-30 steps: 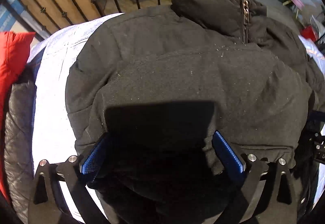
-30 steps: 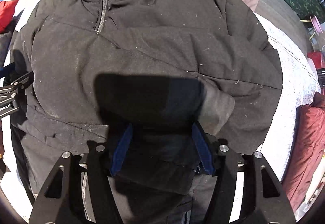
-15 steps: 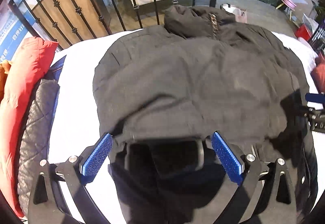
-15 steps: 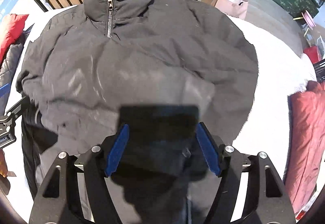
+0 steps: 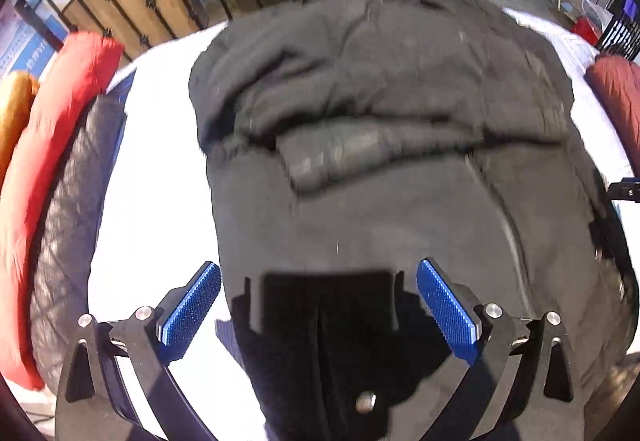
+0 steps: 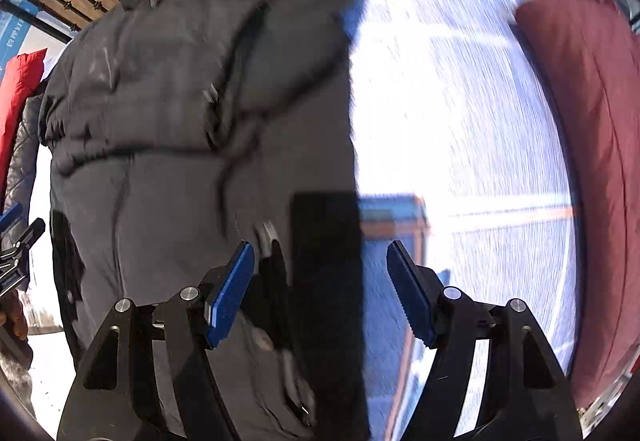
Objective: Fold large clothes
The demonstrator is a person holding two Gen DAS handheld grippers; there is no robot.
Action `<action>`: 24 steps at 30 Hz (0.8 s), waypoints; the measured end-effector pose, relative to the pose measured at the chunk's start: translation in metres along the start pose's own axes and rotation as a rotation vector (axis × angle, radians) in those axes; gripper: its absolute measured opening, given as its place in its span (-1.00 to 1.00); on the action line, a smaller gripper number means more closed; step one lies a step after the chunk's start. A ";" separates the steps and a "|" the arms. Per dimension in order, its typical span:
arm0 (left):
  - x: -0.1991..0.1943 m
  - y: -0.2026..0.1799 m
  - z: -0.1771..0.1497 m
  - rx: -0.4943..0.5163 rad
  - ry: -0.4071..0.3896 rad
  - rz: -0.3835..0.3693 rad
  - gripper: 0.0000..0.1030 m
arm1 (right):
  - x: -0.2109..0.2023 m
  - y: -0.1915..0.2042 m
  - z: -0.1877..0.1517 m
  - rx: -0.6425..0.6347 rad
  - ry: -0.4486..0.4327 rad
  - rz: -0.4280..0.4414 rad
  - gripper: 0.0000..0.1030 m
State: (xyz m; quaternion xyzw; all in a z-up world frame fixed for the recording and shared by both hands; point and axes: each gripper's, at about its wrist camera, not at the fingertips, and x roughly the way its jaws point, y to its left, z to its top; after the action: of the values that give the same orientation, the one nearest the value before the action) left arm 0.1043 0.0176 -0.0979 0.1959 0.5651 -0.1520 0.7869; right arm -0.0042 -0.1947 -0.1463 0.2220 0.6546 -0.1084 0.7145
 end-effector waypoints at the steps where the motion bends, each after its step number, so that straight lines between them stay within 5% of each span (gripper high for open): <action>1: 0.000 0.001 -0.007 -0.005 0.013 -0.003 0.87 | 0.001 -0.005 -0.006 0.010 0.013 0.014 0.34; 14: -0.011 0.036 -0.128 -0.260 0.163 -0.206 0.73 | 0.016 -0.055 -0.088 0.068 0.159 0.214 0.34; 24: -0.003 0.042 -0.181 -0.362 0.226 -0.335 0.45 | 0.026 -0.038 -0.130 -0.005 0.235 0.316 0.33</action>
State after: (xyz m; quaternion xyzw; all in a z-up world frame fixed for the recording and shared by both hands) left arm -0.0272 0.1414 -0.1403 -0.0286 0.6918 -0.1539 0.7049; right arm -0.1331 -0.1647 -0.1839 0.3311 0.6908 0.0334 0.6419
